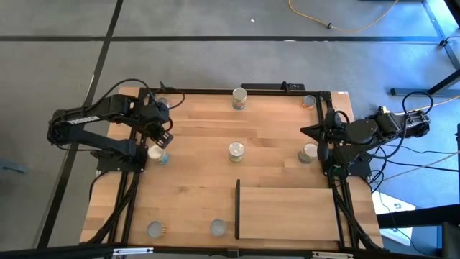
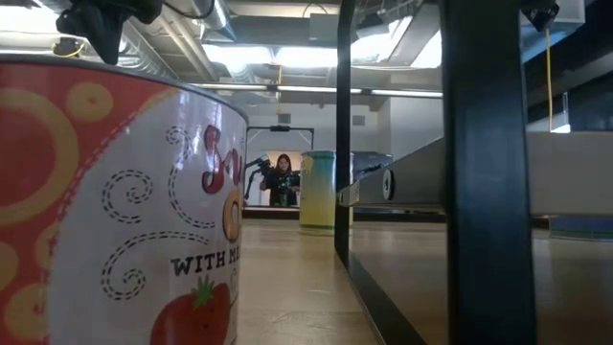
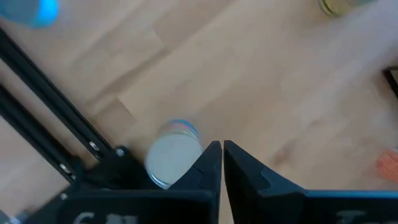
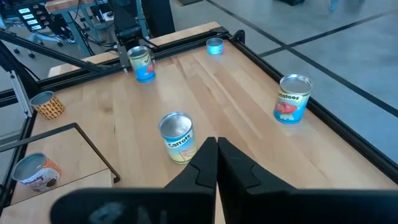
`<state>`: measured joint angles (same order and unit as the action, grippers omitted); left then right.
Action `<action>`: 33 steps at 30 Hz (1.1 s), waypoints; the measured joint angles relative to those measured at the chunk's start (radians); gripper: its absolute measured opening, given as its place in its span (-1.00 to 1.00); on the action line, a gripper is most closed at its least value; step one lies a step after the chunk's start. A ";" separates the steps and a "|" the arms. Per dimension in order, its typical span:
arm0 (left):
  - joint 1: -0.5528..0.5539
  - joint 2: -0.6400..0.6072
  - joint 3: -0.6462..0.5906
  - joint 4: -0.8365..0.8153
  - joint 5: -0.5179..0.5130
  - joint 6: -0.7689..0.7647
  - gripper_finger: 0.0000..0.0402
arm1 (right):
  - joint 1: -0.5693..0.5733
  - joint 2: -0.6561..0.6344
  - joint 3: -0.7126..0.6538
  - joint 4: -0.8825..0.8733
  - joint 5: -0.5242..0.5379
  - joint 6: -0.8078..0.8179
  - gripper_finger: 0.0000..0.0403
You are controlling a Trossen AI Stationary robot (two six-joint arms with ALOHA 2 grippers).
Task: Pick and place cans onto a shelf
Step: Move the bottom canned tomatoes to the center of the table
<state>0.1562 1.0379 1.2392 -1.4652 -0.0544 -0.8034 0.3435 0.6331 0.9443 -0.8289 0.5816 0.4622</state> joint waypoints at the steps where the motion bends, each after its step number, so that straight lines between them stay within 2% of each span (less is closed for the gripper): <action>1: 0.000 0.007 0.000 -0.002 0.014 -0.003 -0.90 | 0.000 0.000 0.000 0.000 0.000 0.000 -0.97; 4: 0.000 0.030 -0.001 -0.008 0.054 -0.030 -0.81 | 0.000 0.000 0.000 0.001 0.000 0.000 -0.97; 11: -0.006 0.112 -0.001 -0.033 0.066 -0.079 -0.68 | 0.000 0.000 0.000 0.001 -0.017 0.001 -0.97; 16: -0.006 0.175 -0.011 -0.105 0.066 -0.249 -0.67 | 0.000 0.000 -0.001 0.004 -0.060 0.002 -0.97; 19: -0.006 0.188 -0.058 -0.097 0.080 -0.312 -0.67 | 0.000 0.000 -0.001 0.010 -0.076 0.002 -0.97; 25: -0.006 0.186 -0.171 -0.091 0.106 -0.338 -0.67 | 0.000 0.000 -0.001 0.009 -0.082 0.002 -0.97; 33: -0.021 0.186 -0.275 0.025 0.152 -0.340 -0.67 | 0.000 0.000 -0.001 0.009 -0.082 0.002 -0.97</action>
<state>0.1353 1.2235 0.9638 -1.4397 0.0975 -1.1432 0.3435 0.6327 0.9436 -0.8200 0.4992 0.4637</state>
